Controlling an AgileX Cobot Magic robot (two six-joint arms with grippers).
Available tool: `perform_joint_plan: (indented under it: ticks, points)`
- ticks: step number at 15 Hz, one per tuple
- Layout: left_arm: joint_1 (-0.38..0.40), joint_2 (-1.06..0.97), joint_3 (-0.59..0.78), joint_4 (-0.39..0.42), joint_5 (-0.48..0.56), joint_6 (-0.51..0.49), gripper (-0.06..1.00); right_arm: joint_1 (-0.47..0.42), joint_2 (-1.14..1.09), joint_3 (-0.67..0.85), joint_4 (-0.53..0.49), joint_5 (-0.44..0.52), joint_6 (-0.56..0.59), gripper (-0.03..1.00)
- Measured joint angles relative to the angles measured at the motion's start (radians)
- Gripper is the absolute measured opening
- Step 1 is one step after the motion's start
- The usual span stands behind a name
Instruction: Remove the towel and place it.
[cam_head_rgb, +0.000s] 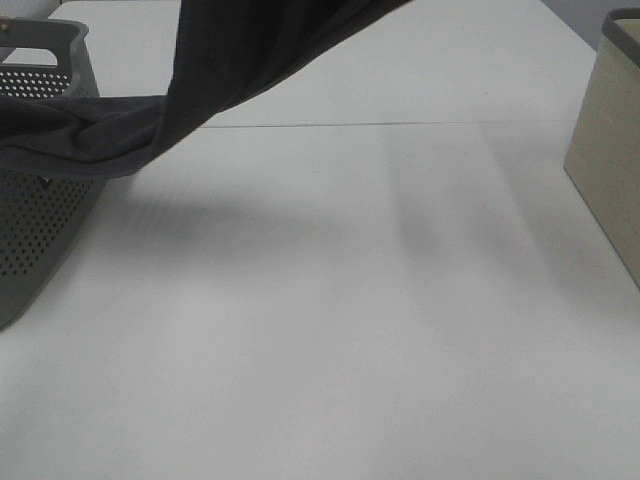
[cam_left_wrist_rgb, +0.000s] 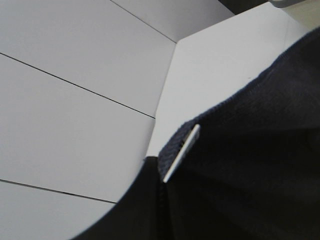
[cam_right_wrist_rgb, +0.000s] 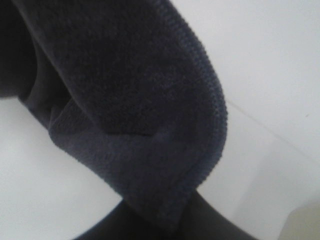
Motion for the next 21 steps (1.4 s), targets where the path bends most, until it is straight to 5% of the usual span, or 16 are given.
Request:
perform_joint_plan:
  ticks: [3, 7, 11, 15, 18, 21]
  points:
    - [0.016, 0.001, 0.0, 0.04, -0.112, -0.006, 0.0, 0.0, 0.044, -0.172, -0.108, 0.006, 0.013, 0.01]
    - [0.119, 0.002, 0.0, 0.043, -0.292, -0.147, 0.0, 0.0, 0.078, -0.26, -0.243, -0.015, 0.015, 0.01]
    - [0.176, 0.029, 0.0, 0.051, -0.453, -0.176, 0.0, 0.0, 0.084, -0.26, -0.419, -0.198, 0.076, 0.01]
    - [0.179, 0.066, 0.0, 0.147, -0.585, -0.177, 0.0, 0.0, 0.102, -0.279, -0.554, -0.409, 0.193, 0.01]
    - [0.199, 0.083, 0.0, 0.171, -0.661, -0.177, 0.0, 0.0, 0.133, -0.304, -0.591, -0.45, 0.199, 0.01]
    - [0.297, 0.131, 0.0, 0.092, -0.778, -0.18, 0.0, 0.0, 0.251, -0.427, -0.596, -0.466, 0.201, 0.01]
